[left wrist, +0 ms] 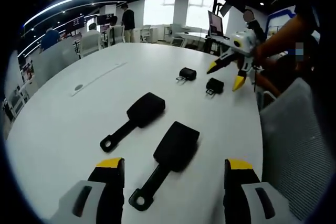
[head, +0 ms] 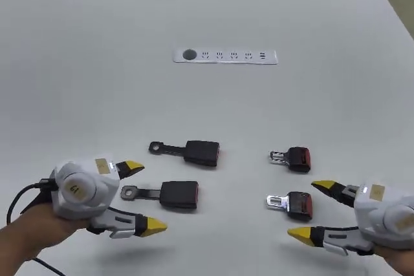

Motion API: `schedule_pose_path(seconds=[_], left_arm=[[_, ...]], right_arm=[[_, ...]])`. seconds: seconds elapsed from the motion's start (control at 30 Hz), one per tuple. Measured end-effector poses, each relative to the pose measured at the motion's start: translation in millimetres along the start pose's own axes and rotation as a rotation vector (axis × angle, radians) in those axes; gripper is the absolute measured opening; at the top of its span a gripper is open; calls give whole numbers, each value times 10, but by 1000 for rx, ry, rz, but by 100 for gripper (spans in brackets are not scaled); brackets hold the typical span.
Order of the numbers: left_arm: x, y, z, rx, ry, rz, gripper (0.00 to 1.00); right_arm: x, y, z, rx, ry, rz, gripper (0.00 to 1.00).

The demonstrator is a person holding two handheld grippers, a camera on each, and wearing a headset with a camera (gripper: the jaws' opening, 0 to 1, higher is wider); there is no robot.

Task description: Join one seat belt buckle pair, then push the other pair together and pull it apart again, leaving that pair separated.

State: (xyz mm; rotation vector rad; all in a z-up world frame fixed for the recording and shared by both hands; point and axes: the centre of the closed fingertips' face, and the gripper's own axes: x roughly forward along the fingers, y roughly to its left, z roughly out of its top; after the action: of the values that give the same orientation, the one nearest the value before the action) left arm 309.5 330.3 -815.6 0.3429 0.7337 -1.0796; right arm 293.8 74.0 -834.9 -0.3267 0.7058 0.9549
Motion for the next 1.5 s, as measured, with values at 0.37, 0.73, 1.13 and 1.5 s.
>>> schedule_pose_path(seconds=[0.37, 0.73, 1.13, 1.5], left_arm=[[267, -18, -15, 102, 65, -75, 73], [399, -49, -36, 169, 101, -131, 64], [500, -45, -100, 260, 128, -181, 53], [498, -26, -114, 350, 140, -199, 35]], right_arm=[[100, -56, -114, -56, 65, 98, 62], [120, -93, -174, -123, 111, 176, 52], [89, -71, -132, -204, 113, 250, 38], [77, -68, -145, -222, 107, 276, 36]])
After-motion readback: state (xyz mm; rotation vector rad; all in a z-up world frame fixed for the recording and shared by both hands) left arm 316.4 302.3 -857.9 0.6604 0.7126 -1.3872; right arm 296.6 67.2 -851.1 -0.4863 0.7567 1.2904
